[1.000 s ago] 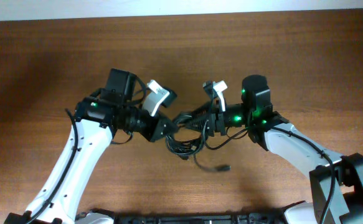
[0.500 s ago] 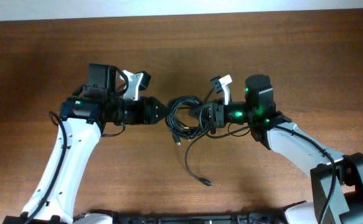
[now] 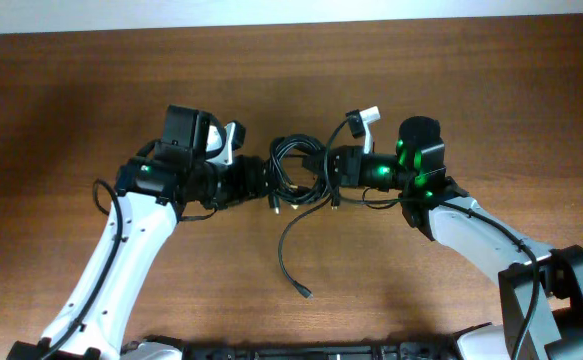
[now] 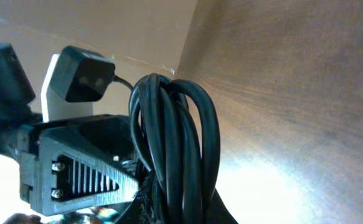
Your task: Untangle cables
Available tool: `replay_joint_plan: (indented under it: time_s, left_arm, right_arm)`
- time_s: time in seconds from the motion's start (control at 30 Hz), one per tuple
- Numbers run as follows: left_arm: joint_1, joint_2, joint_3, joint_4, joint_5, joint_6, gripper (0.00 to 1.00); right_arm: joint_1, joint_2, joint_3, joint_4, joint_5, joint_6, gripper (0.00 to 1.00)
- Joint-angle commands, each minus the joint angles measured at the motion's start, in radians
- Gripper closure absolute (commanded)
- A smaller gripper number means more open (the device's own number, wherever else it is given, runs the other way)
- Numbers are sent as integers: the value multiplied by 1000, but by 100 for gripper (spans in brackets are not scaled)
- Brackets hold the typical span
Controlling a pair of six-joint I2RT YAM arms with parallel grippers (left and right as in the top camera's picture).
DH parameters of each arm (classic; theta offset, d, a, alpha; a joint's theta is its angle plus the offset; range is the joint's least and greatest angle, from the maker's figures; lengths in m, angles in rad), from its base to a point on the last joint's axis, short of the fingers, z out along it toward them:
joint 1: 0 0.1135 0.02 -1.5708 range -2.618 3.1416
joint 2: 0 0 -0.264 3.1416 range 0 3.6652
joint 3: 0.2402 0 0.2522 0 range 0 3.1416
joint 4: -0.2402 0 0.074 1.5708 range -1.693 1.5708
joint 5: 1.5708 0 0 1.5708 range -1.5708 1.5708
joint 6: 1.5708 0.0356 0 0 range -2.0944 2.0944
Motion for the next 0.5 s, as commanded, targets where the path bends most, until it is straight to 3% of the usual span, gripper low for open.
replay_joint_plan:
  time_s: [0.0, 0.1, 0.27, 0.47]
  left_arm:
    - [-2, -6, -51, 105, 21, -97, 32]
    - [-9, -6, -60, 151, 64, -98, 34]
    - [-48, -6, -60, 205, 53, -174, 45]
    - [-82, -6, -60, 199, -24, -202, 91]
  right_arm:
    - [-5, -2, 1, 9, -25, 105, 96]
    - [-5, -2, 1, 8, -19, 164, 96]
    - [7, -2, 1, 8, 38, 240, 96]
    - [26, -2, 1, 15, 58, 240, 96]
